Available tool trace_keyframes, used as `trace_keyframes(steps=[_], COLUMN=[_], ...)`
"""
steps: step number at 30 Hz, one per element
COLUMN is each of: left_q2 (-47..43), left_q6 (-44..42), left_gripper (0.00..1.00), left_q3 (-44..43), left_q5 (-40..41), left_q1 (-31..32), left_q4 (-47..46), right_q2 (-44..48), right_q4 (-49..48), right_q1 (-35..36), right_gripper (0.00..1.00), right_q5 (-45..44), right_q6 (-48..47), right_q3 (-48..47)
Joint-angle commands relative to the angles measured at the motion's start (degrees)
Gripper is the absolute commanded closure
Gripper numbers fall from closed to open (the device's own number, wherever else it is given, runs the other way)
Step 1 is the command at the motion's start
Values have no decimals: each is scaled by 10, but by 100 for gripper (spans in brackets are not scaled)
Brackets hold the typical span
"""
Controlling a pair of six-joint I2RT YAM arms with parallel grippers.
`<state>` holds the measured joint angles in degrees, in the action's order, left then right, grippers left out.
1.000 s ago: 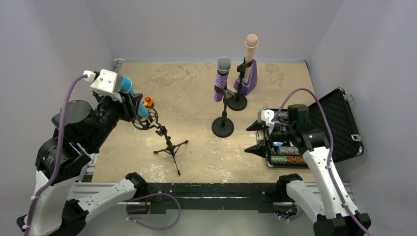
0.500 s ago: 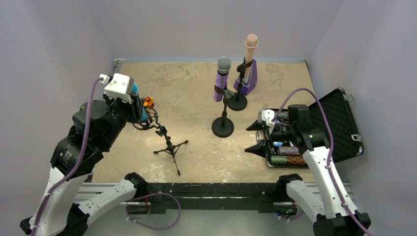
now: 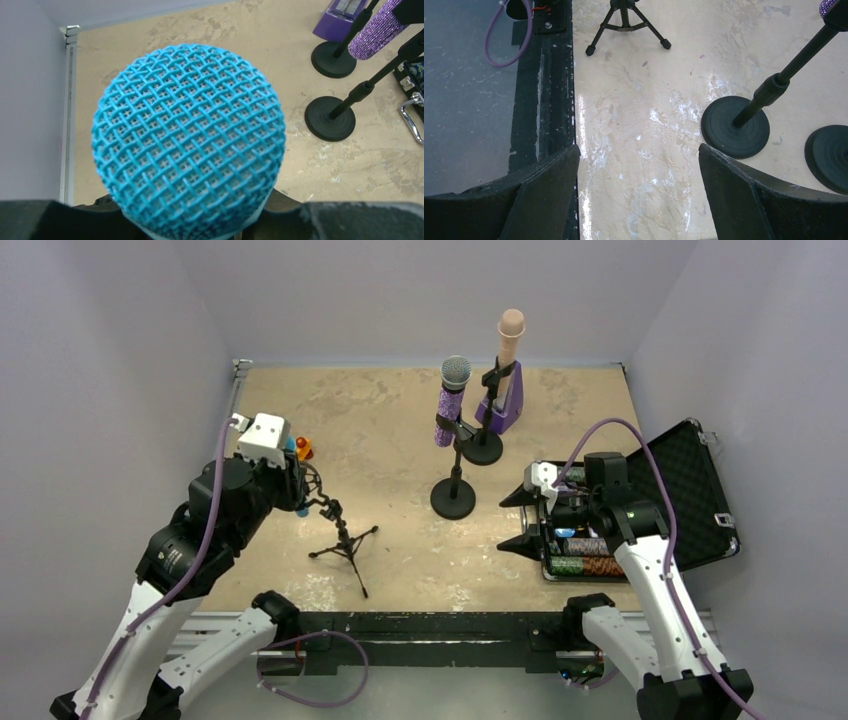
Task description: Attach the microphones to the stand
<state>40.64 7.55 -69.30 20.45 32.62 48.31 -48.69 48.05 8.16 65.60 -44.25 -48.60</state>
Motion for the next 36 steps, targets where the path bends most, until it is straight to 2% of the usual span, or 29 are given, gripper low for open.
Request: trace_keyframes(steps=[1, 2, 3, 4, 5, 7, 9, 11, 15, 21, 24, 28, 32, 36], left_q2=[-4, -4, -5, -7, -11, -19, -21, -24, -36, -74, -103, -153, -211, -257], left_q6=[43, 51, 59, 65, 72, 80, 85, 89, 92, 92, 93, 105, 128, 147], left_gripper=[100, 95, 85, 75, 60, 42, 30, 23, 17, 15, 12, 8, 4, 1], left_q3=[26, 28, 28, 27, 23, 11, -3, -18, -41, -78, -93, -89, -65, -47], left_q5=[-20, -17, -14, -13, -12, -8, -4, -4, 0, 1, -29, -111, -174, -201], left_q1=[-4, -4, -4, -4, -4, -4, -4, -4, -4, -4, -4, -4, -3, -2], left_q4=[-31, -28, -25, -22, -19, -7, 10, 32, 74, 131, 153, 139, 99, 71], right_q2=[-2, -2, -2, -2, -2, -2, -3, -4, -4, -4, -3, 12, 39, 55], right_q4=[6, 6, 6, 7, 8, 7, 7, 8, 8, 10, 11, 13, -24, -47], right_q1=[-3, -3, -5, -4, -5, -5, -5, -6, -6, -7, -7, -7, -10, -13], right_gripper=[8, 9, 9, 9, 9, 8, 9, 9, 9, 8, 9, 9, 9, 9], right_q5=[17, 17, 18, 18, 18, 19, 19, 19, 19, 15, 8, -7, -95, -193], right_q6=[-12, -12, -13, -13, -13, -13, -14, -14, -15, -18, -19, -17, 57, 122], right_q3=[0, 0, 0, 0, 0, 1, 0, 0, 0, -1, -4, -14, -34, -72])
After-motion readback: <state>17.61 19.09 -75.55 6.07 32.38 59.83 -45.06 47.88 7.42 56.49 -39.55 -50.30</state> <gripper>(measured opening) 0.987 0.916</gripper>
